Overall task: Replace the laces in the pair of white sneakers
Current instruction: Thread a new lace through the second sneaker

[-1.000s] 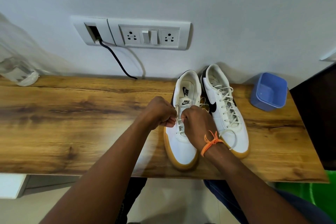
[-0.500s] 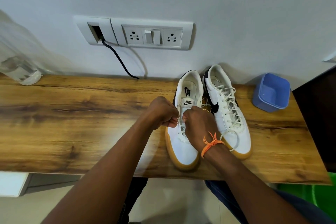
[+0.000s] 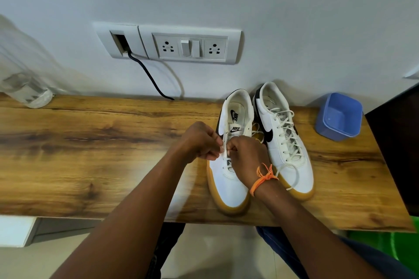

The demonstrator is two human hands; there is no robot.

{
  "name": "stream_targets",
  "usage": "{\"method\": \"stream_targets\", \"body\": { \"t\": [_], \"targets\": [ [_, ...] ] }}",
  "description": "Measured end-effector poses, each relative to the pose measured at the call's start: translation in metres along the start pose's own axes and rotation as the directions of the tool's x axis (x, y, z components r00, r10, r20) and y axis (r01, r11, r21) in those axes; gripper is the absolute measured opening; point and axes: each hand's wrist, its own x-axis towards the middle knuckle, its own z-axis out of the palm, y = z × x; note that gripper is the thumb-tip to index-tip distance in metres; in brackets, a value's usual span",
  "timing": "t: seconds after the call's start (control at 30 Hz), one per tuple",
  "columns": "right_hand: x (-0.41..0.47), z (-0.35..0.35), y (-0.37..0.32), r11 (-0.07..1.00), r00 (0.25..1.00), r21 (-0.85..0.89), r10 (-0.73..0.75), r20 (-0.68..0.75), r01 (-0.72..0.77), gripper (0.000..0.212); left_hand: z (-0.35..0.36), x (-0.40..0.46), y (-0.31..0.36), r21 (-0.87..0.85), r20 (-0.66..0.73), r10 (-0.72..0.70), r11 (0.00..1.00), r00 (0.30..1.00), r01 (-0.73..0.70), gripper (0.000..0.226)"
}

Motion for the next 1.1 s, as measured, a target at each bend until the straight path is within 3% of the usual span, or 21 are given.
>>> {"method": "stream_targets", "body": {
  "t": [0.1, 0.2, 0.27, 0.33, 0.4, 0.47, 0.5, 0.57, 0.67, 0.77, 0.83, 0.9, 1.03, 1.1],
  "targets": [
    [0.002, -0.004, 0.001, 1.000, 1.000, 0.002, -0.005, 0.023, 0.005, 0.016, 0.001, 0.001, 0.001, 0.055, -0.028, 0.007, 0.998, 1.000, -0.005, 0.004],
    [0.003, -0.010, 0.005, 0.999, 0.998, -0.039, -0.005, 0.056, 0.007, 0.017, -0.014, 0.000, 0.002, 0.089, -0.066, 0.039, 0.995, 0.997, -0.033, 0.014],
    [0.006, -0.016, 0.010, 1.000, 0.997, 0.018, 0.015, 0.069, -0.017, 0.016, -0.035, -0.002, 0.003, 0.123, -0.188, 0.059, 0.992, 0.980, -0.036, 0.020],
    [0.007, -0.023, 0.014, 0.991, 0.993, 0.122, 0.048, 0.112, -0.061, 0.015, -0.059, -0.006, 0.000, 0.203, -0.429, 0.100, 0.979, 0.898, -0.012, 0.018],
    [0.010, -0.028, 0.017, 0.983, 0.983, 0.172, 0.036, 0.179, -0.067, 0.017, -0.078, -0.010, -0.005, 0.273, -0.641, 0.166, 0.962, 0.749, 0.020, 0.015],
    [0.013, -0.032, 0.019, 0.980, 0.981, 0.195, 0.010, 0.195, -0.049, 0.021, -0.088, -0.014, -0.010, 0.257, -0.751, 0.186, 0.966, 0.634, 0.020, 0.022],
    [0.014, -0.035, 0.020, 0.974, 0.985, 0.224, 0.000, 0.175, -0.040, 0.023, -0.088, -0.014, -0.013, 0.246, -0.764, 0.177, 0.969, 0.620, 0.028, 0.029],
    [0.019, -0.042, 0.023, 0.961, 0.995, 0.276, -0.002, 0.098, -0.026, 0.029, -0.081, -0.013, -0.014, 0.268, -0.716, 0.158, 0.962, 0.679, 0.059, 0.032],
    [0.024, -0.055, 0.027, 0.957, 1.000, 0.290, 0.003, 0.000, -0.003, 0.032, -0.054, -0.011, -0.014, 0.412, -0.511, 0.126, 0.904, 0.850, 0.114, 0.025],
    [0.023, -0.061, 0.029, 0.984, 1.000, 0.177, -0.013, -0.018, 0.016, 0.045, -0.023, -0.010, -0.013, 0.426, -0.319, 0.049, 0.899, 0.947, 0.097, 0.039],
    [0.022, -0.062, 0.028, 0.998, 0.998, 0.055, -0.046, 0.053, 0.043, 0.051, -0.002, -0.013, -0.009, 0.279, -0.202, -0.071, 0.952, 0.977, 0.127, 0.045],
    [0.021, -0.059, 0.027, 0.999, 0.989, -0.024, -0.045, 0.140, 0.049, 0.053, 0.017, -0.017, -0.006, 0.177, -0.129, -0.098, 0.977, 0.987, 0.120, 0.042],
    [0.018, -0.058, 0.029, 0.988, 0.983, -0.141, -0.032, 0.178, 0.058, 0.050, 0.036, -0.015, -0.010, -0.007, -0.229, 0.034, 0.999, 0.973, -0.036, 0.028],
    [0.017, -0.060, 0.029, 0.988, 0.979, -0.148, -0.022, 0.201, 0.052, 0.051, 0.039, -0.015, -0.012, -0.169, -0.219, 0.013, 0.984, 0.976, -0.051, 0.023]
  ]
}}
